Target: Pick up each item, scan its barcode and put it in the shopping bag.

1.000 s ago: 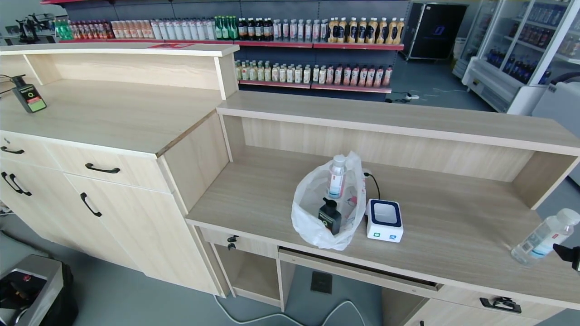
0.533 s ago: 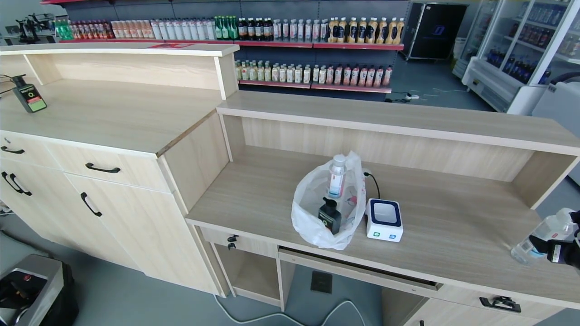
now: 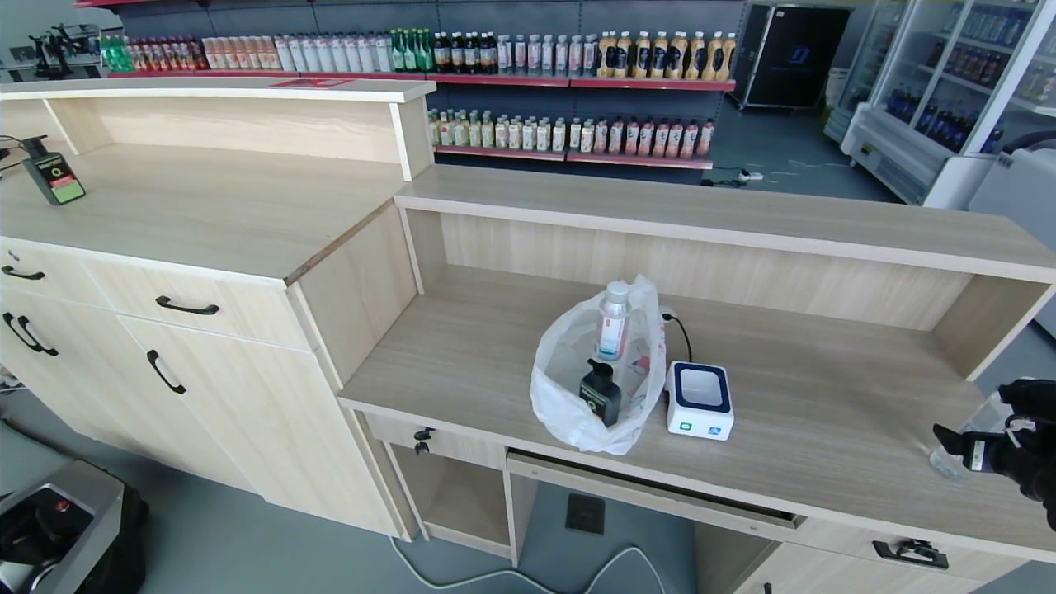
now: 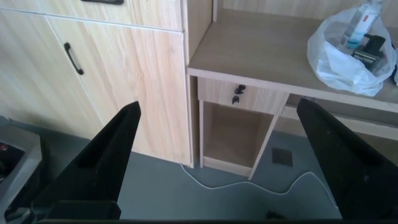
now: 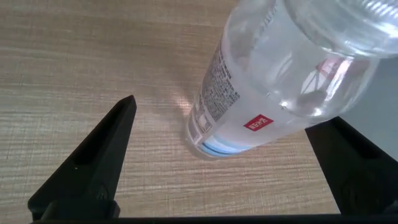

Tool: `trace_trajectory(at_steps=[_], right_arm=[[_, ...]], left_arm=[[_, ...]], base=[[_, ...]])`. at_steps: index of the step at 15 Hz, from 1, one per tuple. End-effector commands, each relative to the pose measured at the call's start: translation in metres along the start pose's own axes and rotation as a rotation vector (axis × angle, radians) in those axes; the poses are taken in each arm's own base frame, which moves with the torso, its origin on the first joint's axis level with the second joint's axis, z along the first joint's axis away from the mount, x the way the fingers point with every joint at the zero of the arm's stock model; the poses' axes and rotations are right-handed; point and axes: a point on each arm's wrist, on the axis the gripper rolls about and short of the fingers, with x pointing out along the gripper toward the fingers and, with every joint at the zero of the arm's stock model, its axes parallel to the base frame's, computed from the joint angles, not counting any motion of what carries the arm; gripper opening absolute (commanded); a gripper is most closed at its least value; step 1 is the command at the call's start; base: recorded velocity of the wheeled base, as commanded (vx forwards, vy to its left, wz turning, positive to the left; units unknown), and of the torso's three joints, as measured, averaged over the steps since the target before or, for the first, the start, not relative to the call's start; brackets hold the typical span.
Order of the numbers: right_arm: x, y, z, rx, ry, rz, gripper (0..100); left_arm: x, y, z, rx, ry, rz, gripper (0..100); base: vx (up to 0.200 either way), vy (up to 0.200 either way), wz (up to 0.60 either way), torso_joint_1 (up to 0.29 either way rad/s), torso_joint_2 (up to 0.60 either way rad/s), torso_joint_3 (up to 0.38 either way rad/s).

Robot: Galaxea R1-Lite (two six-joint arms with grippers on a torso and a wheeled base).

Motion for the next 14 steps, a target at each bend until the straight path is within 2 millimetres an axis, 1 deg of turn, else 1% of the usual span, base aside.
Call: trace_trajectory(at_steps=[1,6,11,14], right_arm=[[0.010,0.006,-0.002,-0.003,-0.007,0.018,100],[0.020,0.015,-0.004,-0.011,-0.013,0.039,100],[0.028,0.015,0.007,-0.008,-0.055,0.043,100],[0.028,0.016,0.008,-0.004,-0.058,0.045,100]], left_arm=[[0.000,0.000,0.000,0.000,0.000,0.001,100],[0.000,0.000,0.000,0.000,0.000,0.001,100],[0.000,0.000,0.000,0.000,0.000,0.001,100],[0.000,0.000,0.000,0.000,0.000,0.001,100]], base=[[0.000,0.000,0.00,0.000,0.00,0.000],[0.000,0.000,0.00,0.000,0.00,0.000],[0.000,0.000,0.00,0.000,0.00,0.000],[0.000,0.000,0.00,0.000,0.00,0.000]])
